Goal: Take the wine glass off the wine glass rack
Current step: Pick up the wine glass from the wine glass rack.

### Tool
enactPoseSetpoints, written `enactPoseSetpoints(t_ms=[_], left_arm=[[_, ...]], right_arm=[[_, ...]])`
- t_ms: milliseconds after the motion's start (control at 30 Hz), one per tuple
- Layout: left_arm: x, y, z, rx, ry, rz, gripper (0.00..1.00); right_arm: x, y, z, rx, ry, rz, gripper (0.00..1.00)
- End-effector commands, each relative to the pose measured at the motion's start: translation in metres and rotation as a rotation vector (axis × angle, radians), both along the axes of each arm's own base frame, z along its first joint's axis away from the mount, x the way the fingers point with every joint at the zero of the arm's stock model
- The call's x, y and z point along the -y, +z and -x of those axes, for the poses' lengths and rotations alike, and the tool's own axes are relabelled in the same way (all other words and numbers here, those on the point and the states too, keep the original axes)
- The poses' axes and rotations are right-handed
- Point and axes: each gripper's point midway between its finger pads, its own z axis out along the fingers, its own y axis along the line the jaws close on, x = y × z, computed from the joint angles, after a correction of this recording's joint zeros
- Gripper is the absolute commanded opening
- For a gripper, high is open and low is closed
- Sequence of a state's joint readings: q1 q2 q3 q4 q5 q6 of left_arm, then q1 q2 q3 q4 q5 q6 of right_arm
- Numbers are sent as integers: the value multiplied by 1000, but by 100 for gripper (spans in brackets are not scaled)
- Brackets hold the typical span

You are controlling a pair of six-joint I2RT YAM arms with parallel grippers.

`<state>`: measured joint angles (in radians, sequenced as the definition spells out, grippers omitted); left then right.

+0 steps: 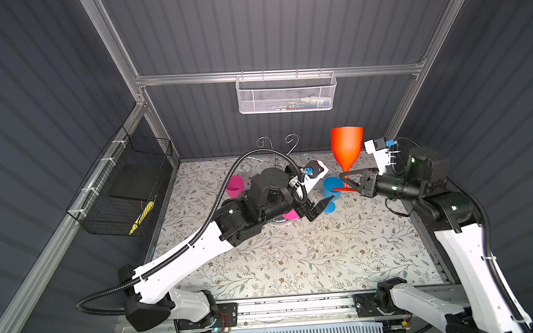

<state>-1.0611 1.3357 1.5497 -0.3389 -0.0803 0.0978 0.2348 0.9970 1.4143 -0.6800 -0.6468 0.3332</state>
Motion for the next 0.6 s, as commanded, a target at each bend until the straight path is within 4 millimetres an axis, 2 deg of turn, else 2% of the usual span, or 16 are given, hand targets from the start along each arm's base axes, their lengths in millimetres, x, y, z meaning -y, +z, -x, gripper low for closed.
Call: enactPoseSetpoints(t_ms=[0, 67, 133, 367, 567], left_arm=[[-22, 23, -10, -235, 63, 231, 99], [-33, 25, -19, -370, 65, 316, 99], [-37, 29, -20, -444, 53, 369, 99], [-36, 44, -10, -612, -3, 467, 100], [-41, 39, -13, -727, -4, 495, 99]], right_arm=[[11, -7, 0, 166, -41, 153, 0], [10, -11, 6, 232, -29, 214, 0], [9, -18, 11, 282, -20, 278, 0], [-1, -35, 27, 457, 31, 434, 0], [-12, -48, 44, 611, 128, 551, 0]])
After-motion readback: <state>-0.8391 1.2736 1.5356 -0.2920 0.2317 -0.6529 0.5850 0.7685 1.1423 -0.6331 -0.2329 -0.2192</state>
